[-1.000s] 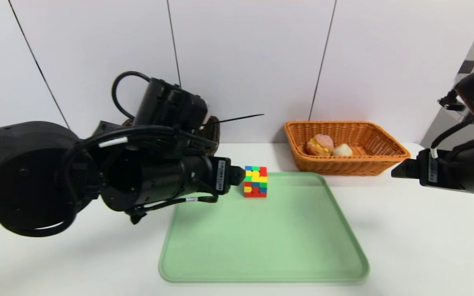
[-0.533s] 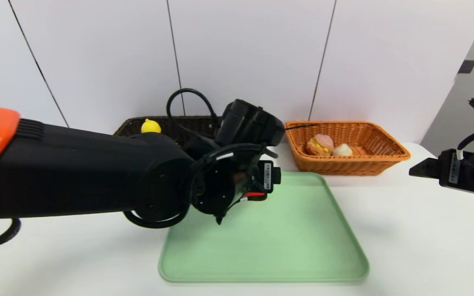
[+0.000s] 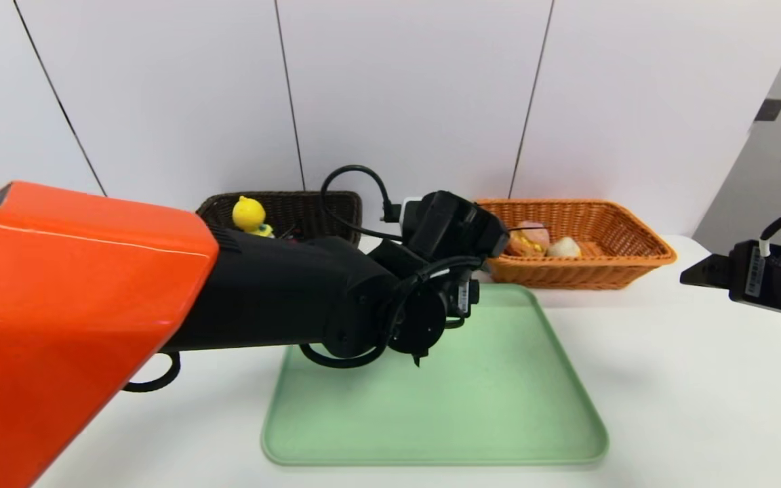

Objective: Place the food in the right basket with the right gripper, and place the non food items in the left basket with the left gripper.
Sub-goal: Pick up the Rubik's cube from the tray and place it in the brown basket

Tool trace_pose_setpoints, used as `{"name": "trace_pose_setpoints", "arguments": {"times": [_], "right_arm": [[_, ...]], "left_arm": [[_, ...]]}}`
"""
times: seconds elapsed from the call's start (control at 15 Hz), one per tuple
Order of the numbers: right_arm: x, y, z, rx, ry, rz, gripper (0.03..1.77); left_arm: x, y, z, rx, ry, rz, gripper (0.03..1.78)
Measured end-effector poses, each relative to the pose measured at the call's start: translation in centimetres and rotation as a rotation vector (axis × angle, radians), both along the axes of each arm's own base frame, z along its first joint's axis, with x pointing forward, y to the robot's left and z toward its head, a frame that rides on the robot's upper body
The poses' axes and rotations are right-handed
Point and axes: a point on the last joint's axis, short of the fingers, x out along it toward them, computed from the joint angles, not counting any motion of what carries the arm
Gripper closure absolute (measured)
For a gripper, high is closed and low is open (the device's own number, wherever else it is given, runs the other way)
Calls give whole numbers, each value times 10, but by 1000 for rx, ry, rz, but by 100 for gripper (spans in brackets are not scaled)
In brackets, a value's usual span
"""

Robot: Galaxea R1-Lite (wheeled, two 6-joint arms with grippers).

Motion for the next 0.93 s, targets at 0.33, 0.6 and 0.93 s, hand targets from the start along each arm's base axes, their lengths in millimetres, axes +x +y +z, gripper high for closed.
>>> {"name": "trace_pose_setpoints", "arguments": {"times": [0.33,0.6,0.93], "right_arm": [[0,0,0,6,-3,5,10],[-1,0,-1,5,1,6,10],[-3,-1,-4,3,8,6,10]], "left_arm": [[6,-7,-14,42,1,13,12],[9,-11,-18,47,1,17,12],[15,-16,-25,50,1,25,12]]}}
